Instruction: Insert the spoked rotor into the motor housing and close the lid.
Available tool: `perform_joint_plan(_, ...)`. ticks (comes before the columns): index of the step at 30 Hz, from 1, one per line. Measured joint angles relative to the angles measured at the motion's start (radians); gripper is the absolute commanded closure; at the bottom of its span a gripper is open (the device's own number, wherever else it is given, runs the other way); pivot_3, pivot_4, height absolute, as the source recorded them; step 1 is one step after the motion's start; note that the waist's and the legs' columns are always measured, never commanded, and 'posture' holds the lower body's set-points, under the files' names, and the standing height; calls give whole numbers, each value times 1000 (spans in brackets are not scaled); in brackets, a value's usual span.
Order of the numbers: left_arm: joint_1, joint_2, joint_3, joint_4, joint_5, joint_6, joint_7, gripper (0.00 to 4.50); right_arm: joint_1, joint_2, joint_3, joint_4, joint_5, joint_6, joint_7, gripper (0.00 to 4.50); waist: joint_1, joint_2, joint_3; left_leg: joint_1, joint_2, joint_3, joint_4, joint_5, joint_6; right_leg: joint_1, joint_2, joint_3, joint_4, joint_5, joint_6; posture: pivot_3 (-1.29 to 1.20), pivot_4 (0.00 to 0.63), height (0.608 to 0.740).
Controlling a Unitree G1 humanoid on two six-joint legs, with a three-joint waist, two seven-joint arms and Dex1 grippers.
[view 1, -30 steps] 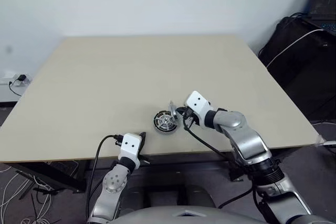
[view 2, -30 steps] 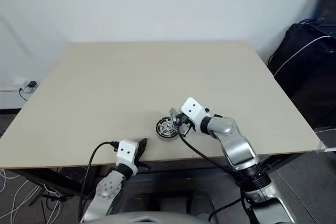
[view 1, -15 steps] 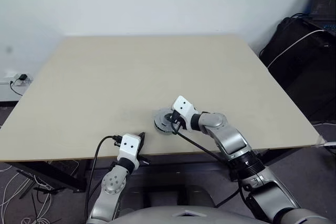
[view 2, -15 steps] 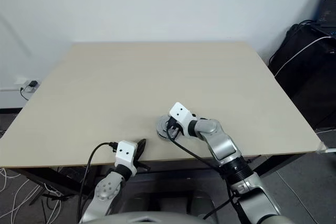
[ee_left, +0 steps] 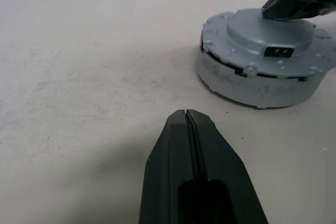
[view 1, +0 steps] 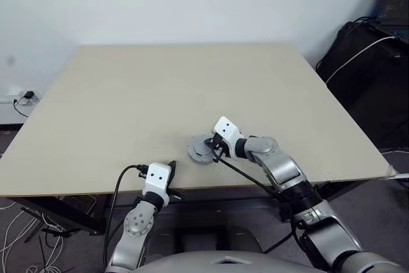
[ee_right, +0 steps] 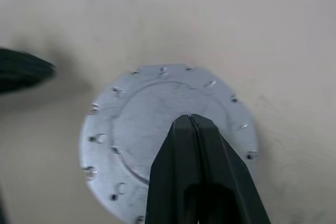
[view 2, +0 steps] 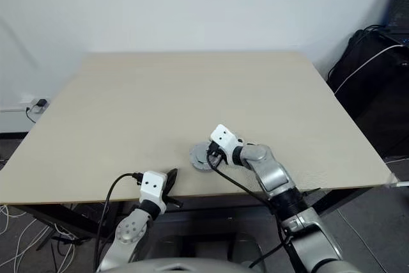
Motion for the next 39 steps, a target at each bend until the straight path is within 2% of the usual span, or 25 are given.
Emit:
perform_joint_plan(9,-1,0,-1,0,0,1,-1,4500,-7,-29,-20,4,13,-140,57,883,0,0,0,0,0,0,0,0,0,0,1,0,0,0,0,0,0,740)
perform_joint_plan(12,-1,1,-1,0,0,1,-1,4500,-19,-33,-7,38,-9,-186,63,21,0,0,0,0,0,0,0,0,0,0,1,0,0,0,0,0,0,740)
perform_joint_plan(30,0,1,1,-3,0,1,9,4500,-57,-6,45,203,-43,-234,126,21,0,0,0,0,0,1,0,0,0,0,1,0,1,0,0,0,0,740)
perform_joint_plan(33,0,2,1,-3,0,1,9,4500,-57,-4,44,204,-49,-230,123,636,0,0,0,0,0,0,0,0,0,0,1,0,1,0,0,0,0,740)
perform_joint_plan(35,0,3,1,-3,0,1,9,4500,-57,3,43,205,-49,-219,114,1262,0,0,0,1,0,0,0,0,0,0,1,0,1,0,0,0,0,740)
perform_joint_plan(39,0,3,1,-3,0,1,9,4500,-55,12,28,205,-40,-206,107,1270,0,1,0,1,0,0,0,0,0,0,1,0,1,0,0,0,0,740)
